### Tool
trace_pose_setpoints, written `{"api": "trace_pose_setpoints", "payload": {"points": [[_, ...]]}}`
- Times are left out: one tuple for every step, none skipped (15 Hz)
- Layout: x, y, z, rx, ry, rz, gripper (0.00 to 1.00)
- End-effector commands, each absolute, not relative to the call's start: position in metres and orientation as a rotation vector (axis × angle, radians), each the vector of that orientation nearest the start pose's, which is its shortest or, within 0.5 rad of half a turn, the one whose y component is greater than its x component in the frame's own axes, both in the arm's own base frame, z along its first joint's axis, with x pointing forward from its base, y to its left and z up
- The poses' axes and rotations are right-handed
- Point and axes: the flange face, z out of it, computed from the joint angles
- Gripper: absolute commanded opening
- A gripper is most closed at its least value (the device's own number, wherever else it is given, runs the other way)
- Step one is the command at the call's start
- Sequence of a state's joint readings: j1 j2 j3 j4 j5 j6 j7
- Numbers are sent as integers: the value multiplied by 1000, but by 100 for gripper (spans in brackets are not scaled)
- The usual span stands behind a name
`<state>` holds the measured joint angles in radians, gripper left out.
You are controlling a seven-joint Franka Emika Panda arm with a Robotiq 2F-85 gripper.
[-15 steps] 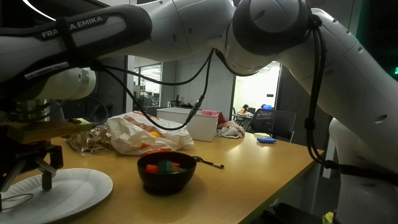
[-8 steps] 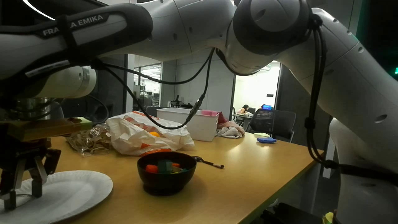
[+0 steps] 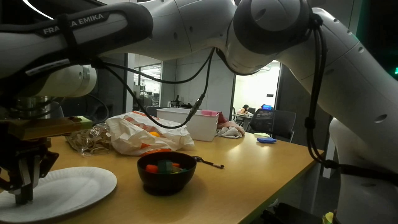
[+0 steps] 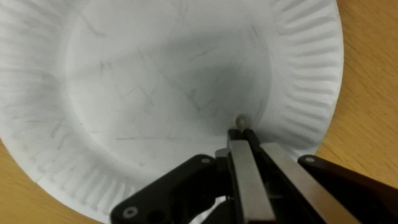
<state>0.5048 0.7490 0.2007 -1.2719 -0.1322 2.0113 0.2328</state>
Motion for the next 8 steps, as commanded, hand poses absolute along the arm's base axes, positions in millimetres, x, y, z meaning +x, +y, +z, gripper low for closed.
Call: {"api": "trace_pose_setpoints", "payload": {"points": [[592, 447, 324, -3018, -754, -14, 10], [591, 449, 329, -3018, -761, -24, 10], [589, 451, 336, -3023, -762, -42, 10], [588, 453, 342, -3027, -759, -58, 10], [587, 453, 349, -3035, -752, -75, 10], [586, 452, 359, -3045, -742, -104, 9], [587, 450, 368, -3057, -726, -129, 9], [588, 444, 379, -3081, -699, -165, 10]]}}
